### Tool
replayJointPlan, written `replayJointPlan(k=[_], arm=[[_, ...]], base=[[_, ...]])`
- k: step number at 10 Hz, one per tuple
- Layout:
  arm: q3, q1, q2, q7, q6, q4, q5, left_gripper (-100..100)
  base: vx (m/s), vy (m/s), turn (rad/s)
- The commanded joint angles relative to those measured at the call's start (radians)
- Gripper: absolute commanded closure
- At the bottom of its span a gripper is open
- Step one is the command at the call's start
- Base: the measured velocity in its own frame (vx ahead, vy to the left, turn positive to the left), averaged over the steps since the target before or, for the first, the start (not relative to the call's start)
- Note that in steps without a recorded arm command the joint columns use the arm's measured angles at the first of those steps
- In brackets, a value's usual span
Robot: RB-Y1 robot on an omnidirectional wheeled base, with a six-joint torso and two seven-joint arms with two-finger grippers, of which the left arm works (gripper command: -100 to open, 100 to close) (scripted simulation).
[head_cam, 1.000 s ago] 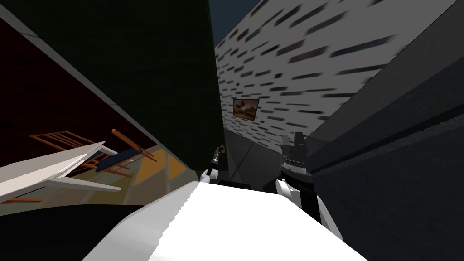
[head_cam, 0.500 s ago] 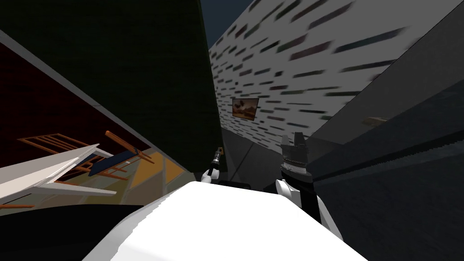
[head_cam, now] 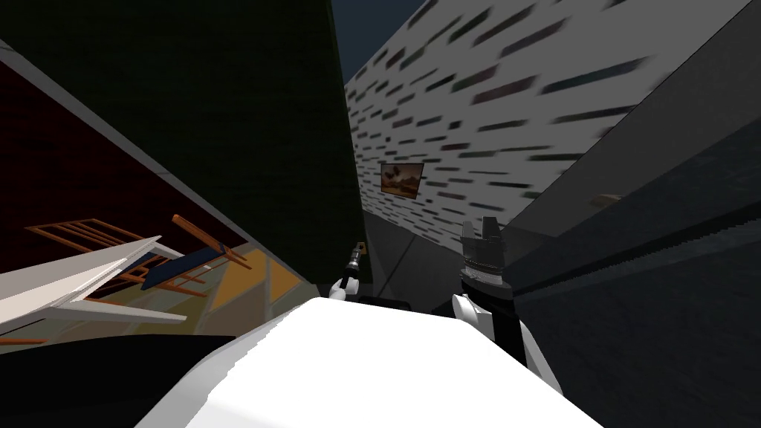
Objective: Push the door open
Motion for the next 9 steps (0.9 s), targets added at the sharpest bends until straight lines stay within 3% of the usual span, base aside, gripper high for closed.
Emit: replayJointPlan(k=[1,4,5,9], arm=[[0.009,0.012,0.011,-0.007,0.014,-0.037,0.005,100],[0.035,0.012,0.028,-0.024,0.012,-0.040,0.021,100],[0.006,0.017,0.032,-0.034,0.006,-0.034,0.045,-100],[-0.065,0.006,0.043,-0.080,-0.009,-0.019,0.136,-100]], base=[[0.133,-0.040,0.049],[0.172,-0.039,0.056],[0.034,0.032,0.053],[-0.096,0.047,0.036]])
